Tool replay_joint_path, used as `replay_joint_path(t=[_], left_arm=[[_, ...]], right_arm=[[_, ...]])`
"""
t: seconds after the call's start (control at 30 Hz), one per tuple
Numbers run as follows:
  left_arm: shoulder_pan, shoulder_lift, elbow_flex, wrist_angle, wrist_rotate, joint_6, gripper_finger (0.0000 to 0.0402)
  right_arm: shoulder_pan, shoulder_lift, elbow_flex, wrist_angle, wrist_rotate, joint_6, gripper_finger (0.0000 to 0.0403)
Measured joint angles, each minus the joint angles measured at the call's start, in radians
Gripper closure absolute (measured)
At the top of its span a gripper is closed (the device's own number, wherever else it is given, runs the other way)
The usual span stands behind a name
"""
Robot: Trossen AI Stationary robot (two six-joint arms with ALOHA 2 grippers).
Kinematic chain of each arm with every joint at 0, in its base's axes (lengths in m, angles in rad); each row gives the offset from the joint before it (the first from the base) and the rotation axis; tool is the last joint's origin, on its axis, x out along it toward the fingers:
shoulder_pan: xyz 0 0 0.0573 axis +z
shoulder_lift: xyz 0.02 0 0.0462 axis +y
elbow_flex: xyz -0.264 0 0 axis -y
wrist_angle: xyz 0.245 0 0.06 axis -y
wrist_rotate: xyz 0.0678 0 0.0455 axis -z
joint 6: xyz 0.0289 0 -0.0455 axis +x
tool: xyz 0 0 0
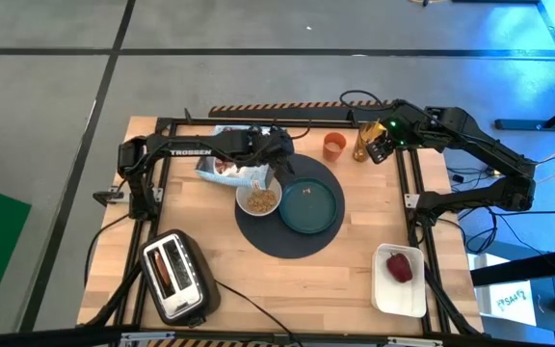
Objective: Arrange a breakfast setting
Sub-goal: Adjust the blue cereal box on the table
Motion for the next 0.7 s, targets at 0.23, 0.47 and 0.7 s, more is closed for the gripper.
replay_joint_path(t=[0.23, 0.47, 0.7], left_arm=[[0.064, 0.001, 0.059, 0.036, 0.372, 0.429, 0.0281], [0.168, -0.038, 0.058, -0.113, 0.458, 0.306, 0.0319], [0.235, -0.265, 0.059, -0.12, 0.399, 0.285, 0.0353]], right_arm=[[0.0, 0.0, 0.0, 0.04, -0.003, -0.035, 0.0178], [0.0, -0.003, -0.068, 0.291, -0.128, -0.011, 0.0178], [0.012, 0.046, -0.38, 1.0, -0.492, 0.25, 0.0178]])
